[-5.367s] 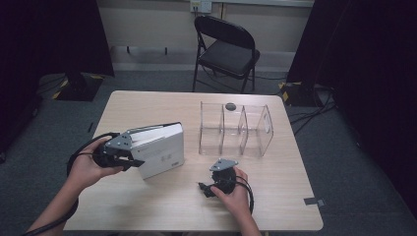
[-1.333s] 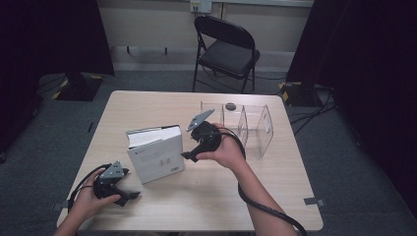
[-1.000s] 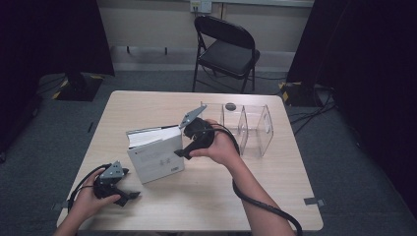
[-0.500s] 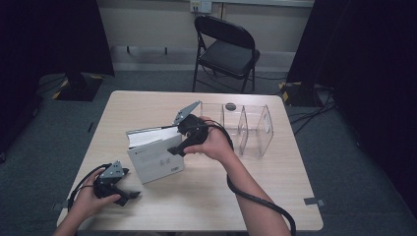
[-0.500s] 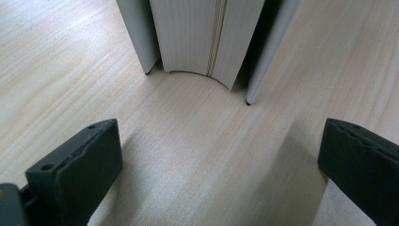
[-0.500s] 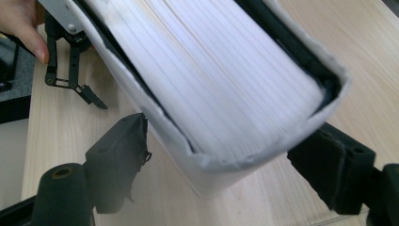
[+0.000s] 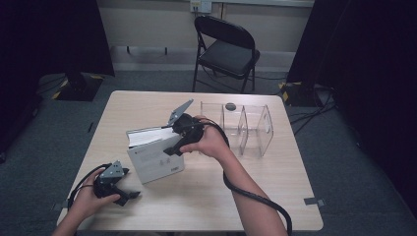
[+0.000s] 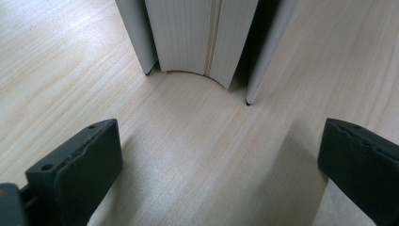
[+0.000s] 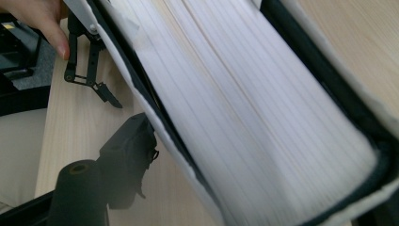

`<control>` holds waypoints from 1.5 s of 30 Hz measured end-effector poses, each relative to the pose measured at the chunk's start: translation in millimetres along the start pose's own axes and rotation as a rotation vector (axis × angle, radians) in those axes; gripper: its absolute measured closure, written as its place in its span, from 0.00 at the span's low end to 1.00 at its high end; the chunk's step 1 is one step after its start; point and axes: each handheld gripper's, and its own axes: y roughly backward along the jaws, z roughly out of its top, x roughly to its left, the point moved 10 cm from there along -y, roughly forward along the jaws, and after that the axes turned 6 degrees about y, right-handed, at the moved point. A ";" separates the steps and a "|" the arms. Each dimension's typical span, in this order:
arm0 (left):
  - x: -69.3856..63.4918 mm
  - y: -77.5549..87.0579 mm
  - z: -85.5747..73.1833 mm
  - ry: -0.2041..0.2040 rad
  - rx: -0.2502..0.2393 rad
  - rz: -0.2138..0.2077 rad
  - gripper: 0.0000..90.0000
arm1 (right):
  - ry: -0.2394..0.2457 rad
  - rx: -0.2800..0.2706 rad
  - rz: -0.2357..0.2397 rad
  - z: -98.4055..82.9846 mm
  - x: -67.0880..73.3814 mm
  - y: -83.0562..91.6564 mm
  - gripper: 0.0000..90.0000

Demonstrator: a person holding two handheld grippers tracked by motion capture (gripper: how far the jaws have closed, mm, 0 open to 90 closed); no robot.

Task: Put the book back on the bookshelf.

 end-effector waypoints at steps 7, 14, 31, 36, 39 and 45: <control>0.1 0.1 -0.1 -0.001 0.001 0.000 0.00 | 0.012 0.007 0.004 -1.1 3.2 2.0 0.40; -0.6 -0.3 0.1 0.001 0.000 -0.008 0.00 | 0.011 0.016 0.022 -3.1 16.0 8.4 0.57; -2.0 -0.7 -0.1 0.013 -0.001 -0.016 0.00 | -0.047 0.071 -0.024 -29.7 24.2 34.5 0.58; -2.1 -0.9 0.0 0.013 -0.002 -0.017 0.00 | -0.073 0.078 -0.028 -38.6 26.5 42.7 0.57; -1.8 -0.8 0.0 0.013 -0.001 -0.013 0.00 | -0.079 0.102 -0.026 -38.8 26.3 43.4 0.56; -0.7 -0.7 0.2 0.003 0.000 -0.008 0.00 | -0.081 0.154 -0.021 -36.8 25.8 43.2 0.54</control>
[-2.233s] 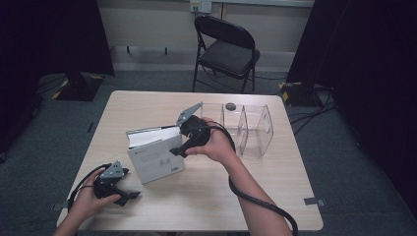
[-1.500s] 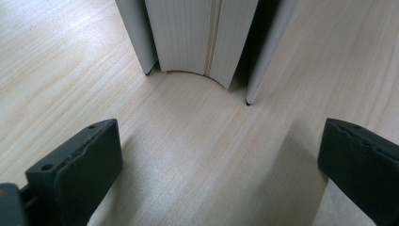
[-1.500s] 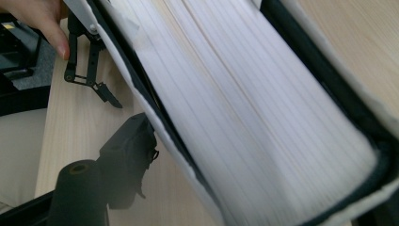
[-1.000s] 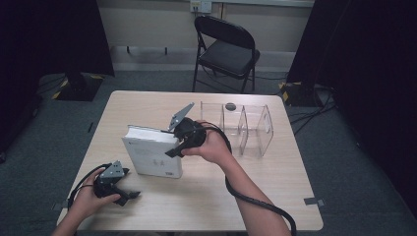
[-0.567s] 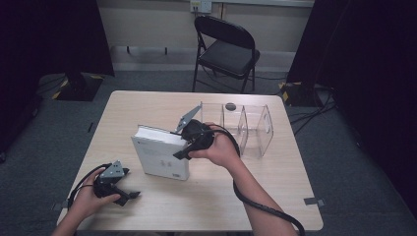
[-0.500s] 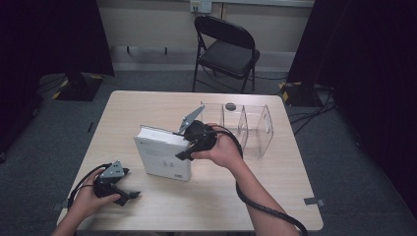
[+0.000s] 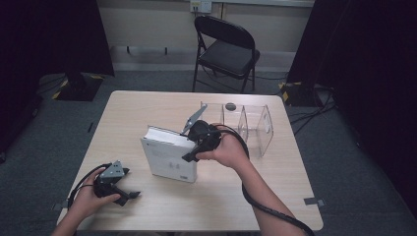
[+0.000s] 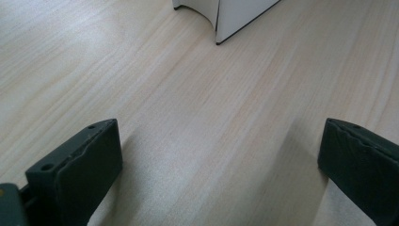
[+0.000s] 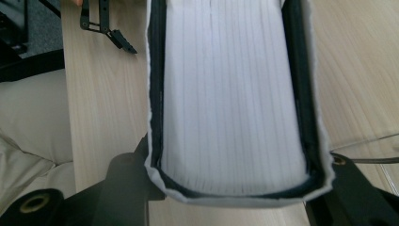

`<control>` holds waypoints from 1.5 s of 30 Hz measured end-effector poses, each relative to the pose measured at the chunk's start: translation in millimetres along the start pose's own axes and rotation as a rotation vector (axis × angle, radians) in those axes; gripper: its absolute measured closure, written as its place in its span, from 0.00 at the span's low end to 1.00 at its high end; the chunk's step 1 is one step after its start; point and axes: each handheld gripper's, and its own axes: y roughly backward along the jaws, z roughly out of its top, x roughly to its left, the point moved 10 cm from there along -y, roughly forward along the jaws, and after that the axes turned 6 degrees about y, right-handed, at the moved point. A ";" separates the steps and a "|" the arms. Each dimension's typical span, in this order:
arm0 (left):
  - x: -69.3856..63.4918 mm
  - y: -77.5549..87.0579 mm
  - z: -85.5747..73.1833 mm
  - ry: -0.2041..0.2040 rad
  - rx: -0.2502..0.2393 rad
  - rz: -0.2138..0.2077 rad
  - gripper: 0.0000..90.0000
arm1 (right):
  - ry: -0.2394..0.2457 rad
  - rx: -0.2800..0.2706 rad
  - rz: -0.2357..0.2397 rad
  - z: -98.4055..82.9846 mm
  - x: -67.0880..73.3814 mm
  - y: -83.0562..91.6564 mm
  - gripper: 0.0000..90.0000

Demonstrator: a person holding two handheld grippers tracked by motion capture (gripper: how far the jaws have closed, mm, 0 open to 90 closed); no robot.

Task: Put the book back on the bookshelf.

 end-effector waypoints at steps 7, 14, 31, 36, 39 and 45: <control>-0.5 -0.4 0.2 0.004 0.000 -0.003 0.00 | -0.030 0.010 0.008 7.4 -0.7 -2.5 0.45; -0.1 -0.7 0.6 0.001 -0.001 -0.003 0.00 | -0.039 0.041 0.021 14.1 -2.2 -4.9 0.42; 0.5 -0.1 0.6 -0.005 0.007 -0.004 0.00 | -0.055 0.093 0.058 26.9 0.4 -24.2 0.37; 1.2 -0.7 1.1 -0.005 0.001 0.004 0.00 | -0.059 0.091 0.061 27.9 0.1 -24.4 0.37; 1.0 -0.9 1.3 -0.006 0.001 0.001 0.00 | -0.050 0.078 0.055 29.4 -0.2 -25.2 0.37; 1.2 -0.8 1.2 -0.006 0.002 0.002 0.00 | -0.049 0.082 0.055 30.3 0.0 -26.1 0.37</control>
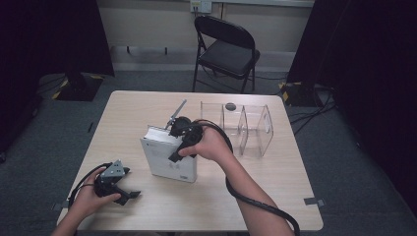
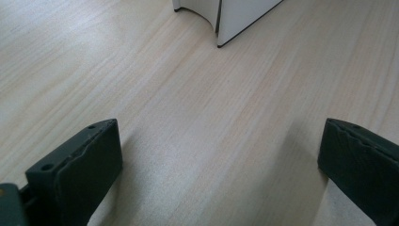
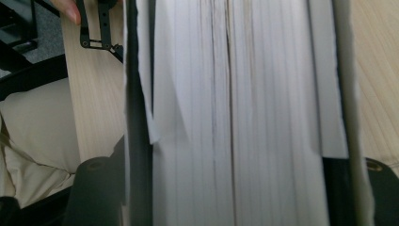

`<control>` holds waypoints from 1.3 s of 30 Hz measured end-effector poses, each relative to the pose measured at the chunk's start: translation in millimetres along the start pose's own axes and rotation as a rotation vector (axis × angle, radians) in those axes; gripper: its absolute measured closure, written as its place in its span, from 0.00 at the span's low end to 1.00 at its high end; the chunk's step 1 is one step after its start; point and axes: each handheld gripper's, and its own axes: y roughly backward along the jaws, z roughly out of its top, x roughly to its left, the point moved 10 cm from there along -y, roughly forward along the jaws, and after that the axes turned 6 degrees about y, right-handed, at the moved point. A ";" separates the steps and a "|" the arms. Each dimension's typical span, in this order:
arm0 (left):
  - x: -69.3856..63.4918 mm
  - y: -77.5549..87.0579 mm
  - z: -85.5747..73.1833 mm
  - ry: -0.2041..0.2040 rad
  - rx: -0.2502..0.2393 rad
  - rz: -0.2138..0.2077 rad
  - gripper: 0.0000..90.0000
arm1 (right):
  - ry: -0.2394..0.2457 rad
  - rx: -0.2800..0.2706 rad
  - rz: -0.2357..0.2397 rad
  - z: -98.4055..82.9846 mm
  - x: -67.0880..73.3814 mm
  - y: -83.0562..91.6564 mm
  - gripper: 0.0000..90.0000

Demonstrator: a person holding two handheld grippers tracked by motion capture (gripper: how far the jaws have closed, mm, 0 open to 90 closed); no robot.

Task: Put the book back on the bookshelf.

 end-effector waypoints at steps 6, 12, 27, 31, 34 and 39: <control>-0.5 -0.5 0.3 0.002 0.000 -0.006 0.00 | 0.003 -0.008 -0.015 1.7 -1.5 -0.5 0.38; -1.0 -0.6 0.3 0.006 0.000 -0.010 0.00 | 0.007 -0.005 -0.017 5.9 -0.4 -3.0 0.37; -0.6 -0.8 0.6 0.002 -0.001 -0.007 0.00 | -0.012 -0.032 -0.034 11.5 -2.5 -6.5 0.33; -0.5 -0.9 0.6 0.002 -0.001 -0.008 0.00 | -0.011 -0.027 -0.037 11.1 -2.2 -6.2 0.34; -0.5 -0.9 0.7 0.002 -0.001 -0.007 0.00 | -0.005 -0.022 -0.028 10.9 0.1 -6.3 0.44; -0.6 -0.9 0.7 0.002 -0.001 -0.008 0.00 | 0.037 -0.020 -0.055 12.4 1.8 -6.4 0.50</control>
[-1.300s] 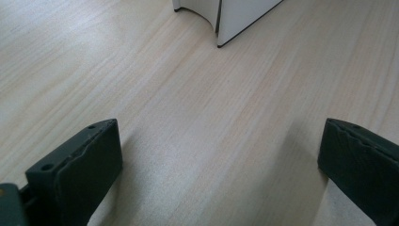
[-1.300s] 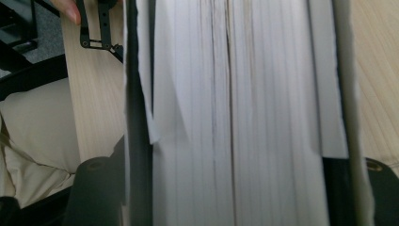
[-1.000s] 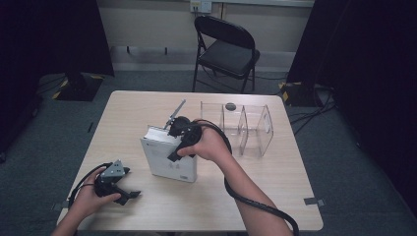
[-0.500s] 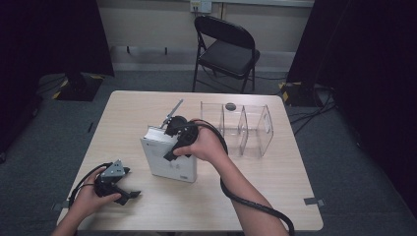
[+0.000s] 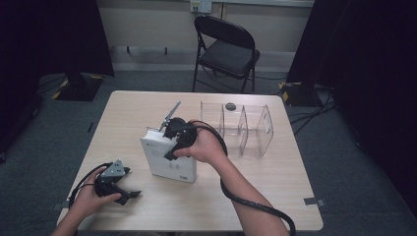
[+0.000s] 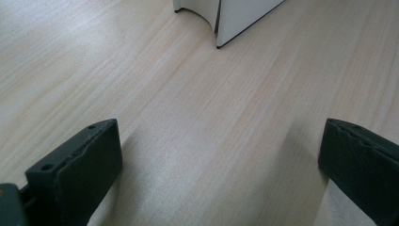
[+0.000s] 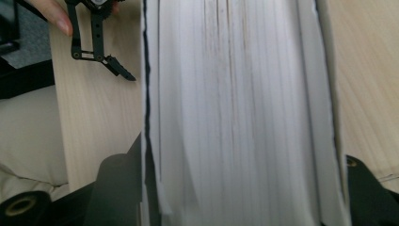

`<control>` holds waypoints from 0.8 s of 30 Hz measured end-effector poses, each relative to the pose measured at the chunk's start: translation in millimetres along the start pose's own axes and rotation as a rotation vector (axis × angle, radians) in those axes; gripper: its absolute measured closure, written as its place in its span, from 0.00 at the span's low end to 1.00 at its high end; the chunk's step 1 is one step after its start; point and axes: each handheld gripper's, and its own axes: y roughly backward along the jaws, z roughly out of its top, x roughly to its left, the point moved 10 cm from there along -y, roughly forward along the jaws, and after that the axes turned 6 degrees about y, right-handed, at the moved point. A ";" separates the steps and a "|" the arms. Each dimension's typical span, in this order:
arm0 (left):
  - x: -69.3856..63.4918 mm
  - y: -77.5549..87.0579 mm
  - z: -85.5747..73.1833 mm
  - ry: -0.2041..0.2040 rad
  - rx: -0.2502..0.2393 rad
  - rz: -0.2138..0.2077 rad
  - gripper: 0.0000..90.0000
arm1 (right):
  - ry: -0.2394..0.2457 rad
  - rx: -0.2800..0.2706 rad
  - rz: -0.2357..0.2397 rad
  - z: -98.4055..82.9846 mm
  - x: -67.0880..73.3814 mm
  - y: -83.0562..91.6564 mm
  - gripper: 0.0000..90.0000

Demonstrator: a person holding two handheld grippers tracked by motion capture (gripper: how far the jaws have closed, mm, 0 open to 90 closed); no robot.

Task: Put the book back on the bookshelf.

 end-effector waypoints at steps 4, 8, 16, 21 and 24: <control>0.0 -0.1 0.1 0.001 -0.001 0.001 0.00 | -0.005 0.007 -0.025 -0.1 -0.6 3.4 0.56; -0.2 0.5 -0.3 -0.001 0.006 -0.005 0.00 | -0.016 0.011 -0.032 -1.0 -0.5 4.7 0.57; 0.0 0.4 -0.2 -0.003 0.006 -0.005 0.00 | -0.057 -0.003 -0.022 -14.5 -2.0 14.5 0.57; -0.2 -0.1 0.2 0.001 0.001 -0.006 0.00 | -0.044 0.008 -0.028 -25.4 1.0 21.9 0.55; -0.2 -0.2 0.2 0.001 0.001 -0.006 0.00 | -0.041 0.006 -0.023 -24.4 0.7 21.0 0.52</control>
